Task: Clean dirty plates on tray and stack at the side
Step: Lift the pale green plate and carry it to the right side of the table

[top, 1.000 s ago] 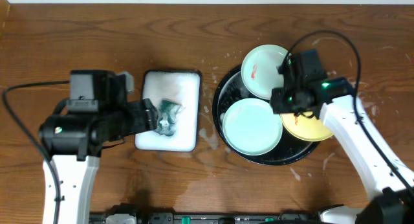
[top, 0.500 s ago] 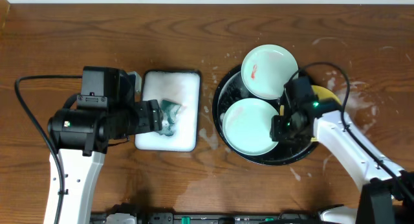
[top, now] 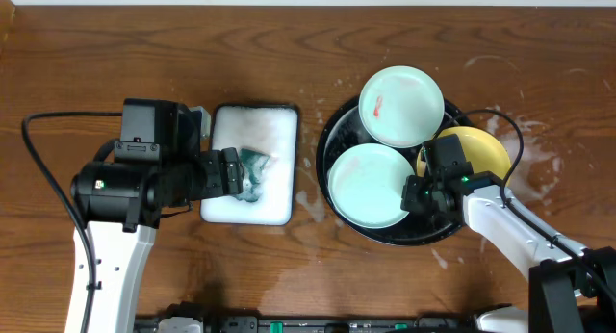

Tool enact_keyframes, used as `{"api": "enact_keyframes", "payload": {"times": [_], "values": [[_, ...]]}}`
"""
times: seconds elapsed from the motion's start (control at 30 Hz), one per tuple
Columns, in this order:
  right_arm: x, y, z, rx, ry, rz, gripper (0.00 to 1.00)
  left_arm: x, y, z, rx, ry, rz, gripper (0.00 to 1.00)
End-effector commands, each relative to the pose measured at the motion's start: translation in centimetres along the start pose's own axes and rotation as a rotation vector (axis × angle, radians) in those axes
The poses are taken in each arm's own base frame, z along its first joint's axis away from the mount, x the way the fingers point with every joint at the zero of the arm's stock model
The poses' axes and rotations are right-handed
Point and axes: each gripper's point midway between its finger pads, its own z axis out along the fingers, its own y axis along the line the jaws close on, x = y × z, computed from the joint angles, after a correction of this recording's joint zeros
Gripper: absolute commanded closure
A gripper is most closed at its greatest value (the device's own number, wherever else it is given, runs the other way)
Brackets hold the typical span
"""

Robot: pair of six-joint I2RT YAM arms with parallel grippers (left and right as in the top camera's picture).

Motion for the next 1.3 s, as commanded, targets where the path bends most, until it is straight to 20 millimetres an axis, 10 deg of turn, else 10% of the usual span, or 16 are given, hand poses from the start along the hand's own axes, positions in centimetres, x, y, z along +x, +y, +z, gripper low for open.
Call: {"api": "enact_keyframes", "payload": {"times": [0.0, 0.17, 0.37, 0.57, 1.27], "values": [[-1.0, 0.4, -0.8, -0.010, -0.028, -0.018, 0.99, -0.3, 0.0, -0.4, -0.008, -0.016, 0.019, 0.13], [-5.5, 2.4, -6.5, 0.005, -0.176, -0.178, 0.99, -0.3, 0.0, -0.4, -0.009, -0.017, 0.019, 0.13], [-10.2, 0.3, -14.0, 0.304, -0.383, -0.271, 0.99, -0.3, 0.0, -0.4, -0.009, -0.017, 0.019, 0.13], [-12.1, 0.9, -17.9, 0.510, -0.538, -0.393, 0.99, -0.3, 0.0, -0.4, -0.009, -0.017, 0.019, 0.13], [-5.8, 11.7, -28.3, 1.087, -0.994, -0.852, 0.99, -0.3, 0.0, -0.4, -0.009, -0.016, 0.019, 0.12]]}}
